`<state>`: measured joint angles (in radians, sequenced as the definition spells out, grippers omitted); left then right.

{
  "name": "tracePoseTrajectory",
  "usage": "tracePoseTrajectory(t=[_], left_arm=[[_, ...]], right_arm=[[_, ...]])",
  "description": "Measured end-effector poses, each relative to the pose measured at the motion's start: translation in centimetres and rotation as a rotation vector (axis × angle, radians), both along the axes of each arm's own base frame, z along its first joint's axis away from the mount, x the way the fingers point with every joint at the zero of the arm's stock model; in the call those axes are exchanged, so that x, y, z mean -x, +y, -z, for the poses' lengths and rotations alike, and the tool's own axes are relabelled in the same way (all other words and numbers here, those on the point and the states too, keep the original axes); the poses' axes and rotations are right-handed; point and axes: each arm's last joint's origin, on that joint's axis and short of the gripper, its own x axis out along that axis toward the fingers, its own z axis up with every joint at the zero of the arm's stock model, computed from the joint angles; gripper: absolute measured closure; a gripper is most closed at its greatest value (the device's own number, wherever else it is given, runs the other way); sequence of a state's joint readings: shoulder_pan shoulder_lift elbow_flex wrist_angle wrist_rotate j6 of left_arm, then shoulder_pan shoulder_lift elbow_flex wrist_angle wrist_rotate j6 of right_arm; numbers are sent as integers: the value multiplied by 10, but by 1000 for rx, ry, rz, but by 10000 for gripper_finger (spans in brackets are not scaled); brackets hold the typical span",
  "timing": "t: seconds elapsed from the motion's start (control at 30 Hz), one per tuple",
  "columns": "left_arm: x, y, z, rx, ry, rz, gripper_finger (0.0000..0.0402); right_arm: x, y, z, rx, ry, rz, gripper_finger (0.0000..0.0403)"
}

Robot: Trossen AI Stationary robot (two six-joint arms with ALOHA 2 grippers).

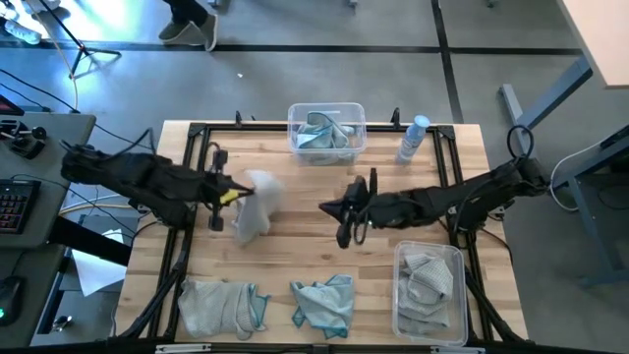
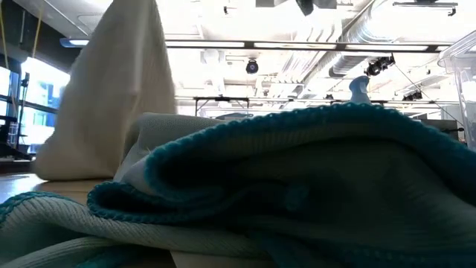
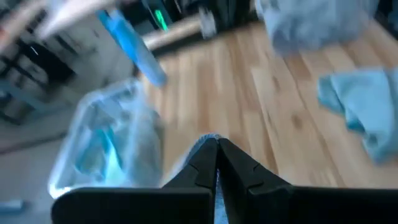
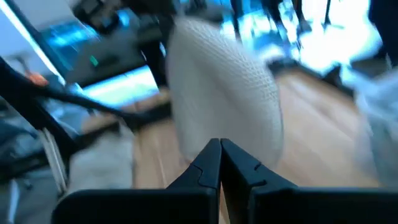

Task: Sort microfiber towel by color & place in baskets
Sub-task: Put the gray microfiber towel into the bottom transparent bin

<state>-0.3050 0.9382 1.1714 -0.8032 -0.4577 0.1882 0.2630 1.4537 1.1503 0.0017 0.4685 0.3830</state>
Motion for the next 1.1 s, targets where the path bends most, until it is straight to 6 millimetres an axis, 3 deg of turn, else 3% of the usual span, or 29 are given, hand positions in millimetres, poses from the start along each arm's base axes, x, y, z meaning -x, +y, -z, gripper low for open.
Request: tracePoseTrajectory(t=[0.27, 0.57, 0.83, 1.1], left_arm=[[-15, 5, -41, -46, -222, 9, 401], [-63, 8, -55, -86, -248, 61, 401], [-115, 10, -58, -83, -207, 74, 401], [-153, 10, -65, -68, -241, 87, 401]], right_arm=[[-8, -17, -28, 88, -257, 14, 304], [-12, -30, -30, 125, -277, 19, 207], [-12, -32, -25, 215, -210, 0, 187], [-13, -31, -22, 237, -181, -53, 204]])
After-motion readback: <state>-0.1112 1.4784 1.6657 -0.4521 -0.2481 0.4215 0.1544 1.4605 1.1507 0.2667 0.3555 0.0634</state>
